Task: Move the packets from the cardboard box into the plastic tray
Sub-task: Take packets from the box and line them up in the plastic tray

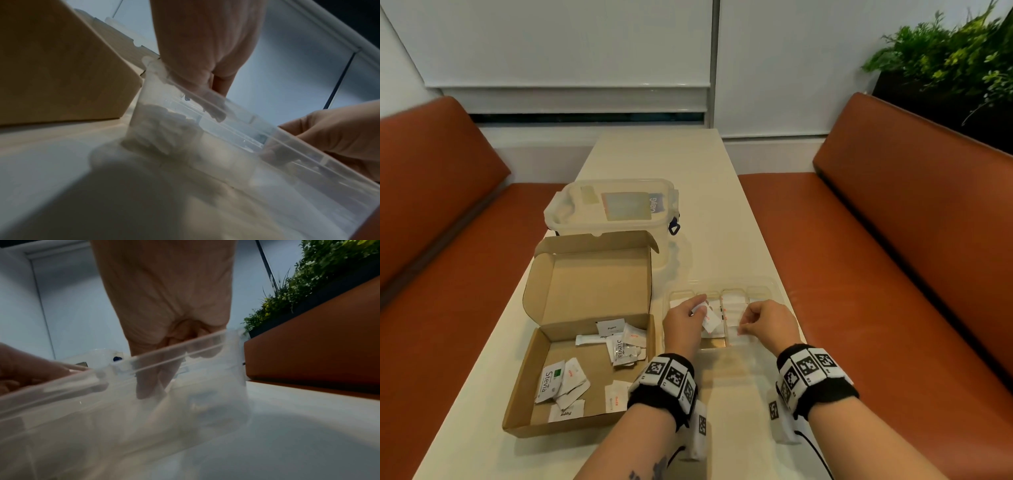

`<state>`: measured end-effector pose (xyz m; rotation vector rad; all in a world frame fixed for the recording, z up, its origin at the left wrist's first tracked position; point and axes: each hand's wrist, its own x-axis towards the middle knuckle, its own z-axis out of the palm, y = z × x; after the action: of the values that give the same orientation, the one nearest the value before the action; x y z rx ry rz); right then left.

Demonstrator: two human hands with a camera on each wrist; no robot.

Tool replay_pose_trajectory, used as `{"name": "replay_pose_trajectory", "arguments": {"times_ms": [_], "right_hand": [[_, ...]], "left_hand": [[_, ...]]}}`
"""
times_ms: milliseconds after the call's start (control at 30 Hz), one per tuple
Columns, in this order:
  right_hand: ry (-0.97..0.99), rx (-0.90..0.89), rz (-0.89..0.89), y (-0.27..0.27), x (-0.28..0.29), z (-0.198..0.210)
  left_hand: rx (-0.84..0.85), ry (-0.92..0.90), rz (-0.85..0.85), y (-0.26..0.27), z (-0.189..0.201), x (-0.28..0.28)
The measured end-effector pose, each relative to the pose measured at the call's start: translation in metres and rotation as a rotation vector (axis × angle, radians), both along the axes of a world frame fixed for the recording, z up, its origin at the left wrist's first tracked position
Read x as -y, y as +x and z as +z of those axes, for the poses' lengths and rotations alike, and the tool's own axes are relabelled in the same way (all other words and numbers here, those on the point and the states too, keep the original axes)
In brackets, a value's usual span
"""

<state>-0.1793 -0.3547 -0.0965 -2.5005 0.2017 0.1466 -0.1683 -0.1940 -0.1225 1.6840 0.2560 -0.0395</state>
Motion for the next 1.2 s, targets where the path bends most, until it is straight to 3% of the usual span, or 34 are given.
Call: {"name": "replay_pose_trajectory", "arguments": {"times_ms": [367,667,1200], "right_hand": [[-0.334,0.103,0.169,0.006,-0.001,-0.015],[-0.352,0.137,0.168,0.007,0.001,-0.021],[-0.611,0.03,0.273,0.017,0.004,-0.02]], "left_hand": [[-0.011,0.003,-0.007,-0.001,0.002,0.0],[-0.019,-0.005,-0.006,-0.003,0.003,0.0],[-0.03,0.0,-0.017,-0.004,0.006,0.0]]}}
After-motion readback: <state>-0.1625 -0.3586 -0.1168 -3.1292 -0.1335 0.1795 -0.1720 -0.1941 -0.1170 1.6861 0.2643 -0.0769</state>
